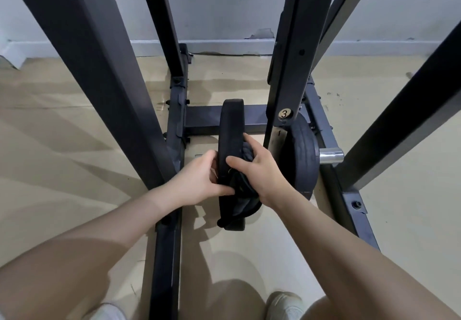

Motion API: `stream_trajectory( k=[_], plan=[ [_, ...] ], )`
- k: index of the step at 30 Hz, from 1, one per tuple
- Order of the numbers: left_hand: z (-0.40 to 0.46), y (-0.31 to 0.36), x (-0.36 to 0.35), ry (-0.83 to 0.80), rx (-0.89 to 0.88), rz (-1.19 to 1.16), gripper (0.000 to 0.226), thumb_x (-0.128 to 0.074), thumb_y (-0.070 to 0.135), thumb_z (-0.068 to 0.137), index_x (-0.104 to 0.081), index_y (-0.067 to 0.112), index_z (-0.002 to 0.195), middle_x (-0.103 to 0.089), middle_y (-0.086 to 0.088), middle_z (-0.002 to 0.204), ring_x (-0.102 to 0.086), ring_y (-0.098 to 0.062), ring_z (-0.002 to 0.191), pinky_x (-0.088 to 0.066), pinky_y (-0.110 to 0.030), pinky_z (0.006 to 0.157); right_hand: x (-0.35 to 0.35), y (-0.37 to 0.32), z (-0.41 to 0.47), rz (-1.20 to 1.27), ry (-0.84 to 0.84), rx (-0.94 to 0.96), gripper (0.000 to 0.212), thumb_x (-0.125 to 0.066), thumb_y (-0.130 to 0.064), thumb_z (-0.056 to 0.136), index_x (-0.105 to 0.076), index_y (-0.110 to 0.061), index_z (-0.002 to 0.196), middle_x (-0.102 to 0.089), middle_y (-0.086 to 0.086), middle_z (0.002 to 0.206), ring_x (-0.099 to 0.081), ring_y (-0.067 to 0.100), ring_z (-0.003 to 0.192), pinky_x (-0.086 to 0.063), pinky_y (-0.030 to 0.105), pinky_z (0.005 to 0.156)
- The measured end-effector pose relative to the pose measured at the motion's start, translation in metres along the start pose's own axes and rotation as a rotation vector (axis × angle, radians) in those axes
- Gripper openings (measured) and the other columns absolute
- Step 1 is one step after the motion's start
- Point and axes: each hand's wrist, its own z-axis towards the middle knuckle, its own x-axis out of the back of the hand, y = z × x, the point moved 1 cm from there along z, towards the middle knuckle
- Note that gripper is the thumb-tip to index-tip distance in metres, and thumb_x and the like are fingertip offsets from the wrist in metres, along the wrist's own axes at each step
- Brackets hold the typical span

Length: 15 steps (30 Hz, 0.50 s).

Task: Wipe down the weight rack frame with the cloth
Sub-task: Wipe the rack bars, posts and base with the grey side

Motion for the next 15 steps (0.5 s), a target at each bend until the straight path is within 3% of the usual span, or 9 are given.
stream_trajectory(
  k=[4,6,8,10,13,15],
  plan=[
    [0.001,-0.007,0.014,-0.026,0.003,-0.041,0.066,-0.085,0.027,0.064,-0.045,0.022,0.117,-0.066,0.002,0.1,-0.066,-0.013,0.086,-0.055,-0.043,0.082,-0.007,0.004,0.008,0.035,-0.042,-0.051,0.042,-0.061,0.0,0.087,-0.053,-0.014,0.126,-0.068,0.002,0.109,-0.064,0.015,0.103,-0.051,0.029,0.092],
    [0.005,-0.003,0.016,-0.031,0.008,-0.031,0.067,-0.085,0.028,0.065,-0.044,0.022,0.118,-0.066,0.003,0.101,-0.066,-0.01,0.083,-0.055,-0.037,0.08,0.007,-0.003,0.017,-0.129,-0.062,-0.034,0.037,-0.062,-0.016,0.09,-0.054,-0.017,0.126,-0.068,-0.003,0.107,-0.064,0.012,0.103,-0.049,0.029,0.095],
    [0.007,0.004,0.017,-0.035,0.001,-0.004,0.064,-0.083,0.029,0.067,-0.044,0.022,0.117,-0.065,0.005,0.102,-0.062,-0.004,0.075,-0.053,-0.025,0.07,0.026,-0.005,0.029,-0.304,0.099,-0.017,0.035,-0.053,-0.028,0.092,-0.055,-0.021,0.127,-0.065,-0.007,0.105,-0.06,0.013,0.102,-0.045,0.031,0.096],
    [0.007,0.007,0.019,-0.027,0.02,0.02,0.062,-0.082,0.032,0.067,-0.043,0.024,0.114,-0.063,0.008,0.1,-0.059,-0.002,0.071,-0.047,-0.018,0.063,0.034,-0.001,0.033,-0.46,0.284,-0.008,0.029,-0.043,-0.018,0.095,-0.051,-0.019,0.123,-0.058,-0.004,0.109,-0.052,0.014,0.103,-0.04,0.028,0.092],
    [0.002,0.006,0.026,0.077,0.075,0.118,0.077,-0.082,0.043,0.061,-0.037,0.028,0.121,-0.057,0.006,0.1,-0.056,-0.006,0.08,-0.05,-0.026,0.074,0.017,0.01,0.029,-0.716,0.377,0.161,0.027,-0.048,-0.006,0.091,-0.047,-0.012,0.117,-0.048,0.0,0.109,-0.047,0.011,0.098,-0.037,0.02,0.086],
    [-0.002,0.003,0.028,0.169,0.058,0.189,0.101,-0.081,0.049,0.059,-0.024,0.031,0.14,-0.047,0.005,0.124,-0.054,-0.011,0.096,-0.05,-0.035,0.088,0.004,0.022,0.036,-0.849,0.352,0.298,0.025,-0.049,-0.009,0.092,-0.051,-0.007,0.117,-0.048,0.0,0.104,-0.047,0.009,0.092,-0.04,0.02,0.085]
  ],
)
